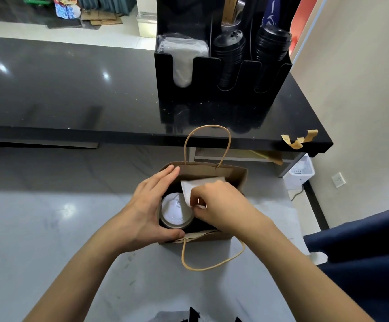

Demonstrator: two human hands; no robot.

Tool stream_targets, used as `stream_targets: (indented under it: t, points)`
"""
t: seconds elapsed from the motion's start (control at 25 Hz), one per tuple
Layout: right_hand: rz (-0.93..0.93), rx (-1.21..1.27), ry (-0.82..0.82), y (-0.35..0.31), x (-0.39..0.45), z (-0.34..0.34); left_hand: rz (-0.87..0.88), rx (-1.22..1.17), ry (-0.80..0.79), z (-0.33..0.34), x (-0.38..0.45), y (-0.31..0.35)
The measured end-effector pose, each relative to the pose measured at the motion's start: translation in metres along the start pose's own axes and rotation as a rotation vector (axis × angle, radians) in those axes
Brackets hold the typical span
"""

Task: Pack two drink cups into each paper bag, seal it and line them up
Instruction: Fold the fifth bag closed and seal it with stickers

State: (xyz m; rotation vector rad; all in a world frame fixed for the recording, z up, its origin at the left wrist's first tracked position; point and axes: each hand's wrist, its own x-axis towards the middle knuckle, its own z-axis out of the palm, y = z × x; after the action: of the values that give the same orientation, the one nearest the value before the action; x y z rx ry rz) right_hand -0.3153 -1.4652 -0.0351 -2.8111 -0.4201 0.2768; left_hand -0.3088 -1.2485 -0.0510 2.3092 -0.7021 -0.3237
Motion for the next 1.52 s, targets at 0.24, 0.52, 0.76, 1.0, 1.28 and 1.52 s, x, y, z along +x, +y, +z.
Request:
stream_targets:
  t: [0.24,0.52,0.76,1.0,1.28,1.52]
  points:
    - [-0.009,0.012,-0.059,-0.003,0.007,0.009,0.008,0.002,0.001,0.0,0.0,0.0]
    - [0.042,0.146,0.041,0.005,-0.002,0.004,0.006,0.015,0.002,0.0,0.002,-0.002]
    - [0.042,0.257,0.355,0.026,-0.028,-0.003,-0.034,0.032,0.061,0.003,0.003,-0.005]
    - [0.143,0.43,0.682,0.041,-0.05,0.006,-0.038,0.04,0.096,0.003,0.003,-0.003]
    - [0.235,0.648,0.795,0.051,-0.061,0.012,0.04,-0.033,0.203,0.0,-0.002,-0.001]
    - [0.36,0.758,0.816,0.054,-0.074,0.028,-0.142,-0.17,0.289,-0.005,-0.013,-0.013]
